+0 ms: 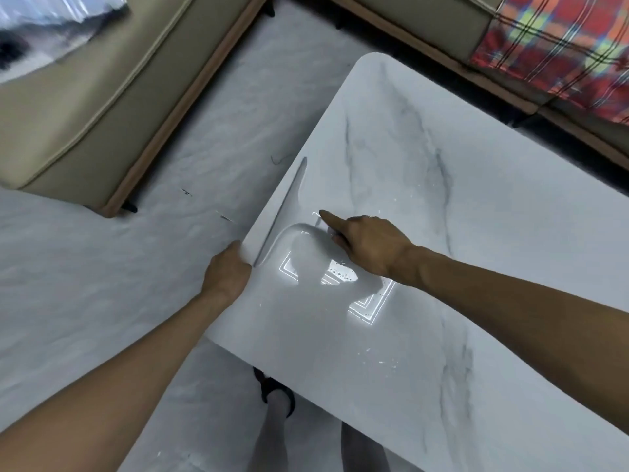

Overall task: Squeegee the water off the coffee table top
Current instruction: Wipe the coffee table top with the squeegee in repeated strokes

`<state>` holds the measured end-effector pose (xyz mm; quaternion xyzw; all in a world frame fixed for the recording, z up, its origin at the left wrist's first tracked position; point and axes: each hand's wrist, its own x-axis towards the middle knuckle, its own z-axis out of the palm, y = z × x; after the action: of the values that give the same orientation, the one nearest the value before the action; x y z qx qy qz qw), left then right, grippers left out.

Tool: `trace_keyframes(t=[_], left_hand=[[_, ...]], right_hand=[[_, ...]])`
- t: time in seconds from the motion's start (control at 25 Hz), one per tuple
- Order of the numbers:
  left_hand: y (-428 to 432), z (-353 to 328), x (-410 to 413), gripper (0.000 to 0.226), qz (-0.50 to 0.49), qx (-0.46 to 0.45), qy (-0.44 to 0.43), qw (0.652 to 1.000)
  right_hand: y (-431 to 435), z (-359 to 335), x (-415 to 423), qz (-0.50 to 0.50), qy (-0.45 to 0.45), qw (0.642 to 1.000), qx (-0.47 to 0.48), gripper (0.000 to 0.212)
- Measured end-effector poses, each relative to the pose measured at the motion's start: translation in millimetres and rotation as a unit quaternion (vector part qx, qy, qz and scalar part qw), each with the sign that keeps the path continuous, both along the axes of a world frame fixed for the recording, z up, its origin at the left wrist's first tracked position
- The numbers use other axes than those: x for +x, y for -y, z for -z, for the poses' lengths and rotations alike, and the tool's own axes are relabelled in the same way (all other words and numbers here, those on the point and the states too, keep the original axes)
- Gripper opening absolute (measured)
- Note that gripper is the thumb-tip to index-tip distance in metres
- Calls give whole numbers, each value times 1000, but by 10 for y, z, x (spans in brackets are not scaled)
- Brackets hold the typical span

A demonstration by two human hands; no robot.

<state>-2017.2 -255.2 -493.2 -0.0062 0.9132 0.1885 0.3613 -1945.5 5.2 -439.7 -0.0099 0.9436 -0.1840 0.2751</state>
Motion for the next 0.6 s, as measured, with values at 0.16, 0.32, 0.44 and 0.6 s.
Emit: trace_keyframes(t=[0.16,0.32,0.44,0.6], left_hand=[[-4,-43,-30,29,9,-2,-9,1000],[93,-85,-84,35,-46,25,8,999],[288,-119,-79,37,-133,59,-12,989],[691,-86,-28,24,-217,20,-14,976]], right_hand=[[-595,-100,603,18,26,997,74,49],[-798,-324,883,8,27,997,77,44],[-233,-295,550,-70,-1,997,-16,45],[943,-36,111,-211,-18,974,-75,44]])
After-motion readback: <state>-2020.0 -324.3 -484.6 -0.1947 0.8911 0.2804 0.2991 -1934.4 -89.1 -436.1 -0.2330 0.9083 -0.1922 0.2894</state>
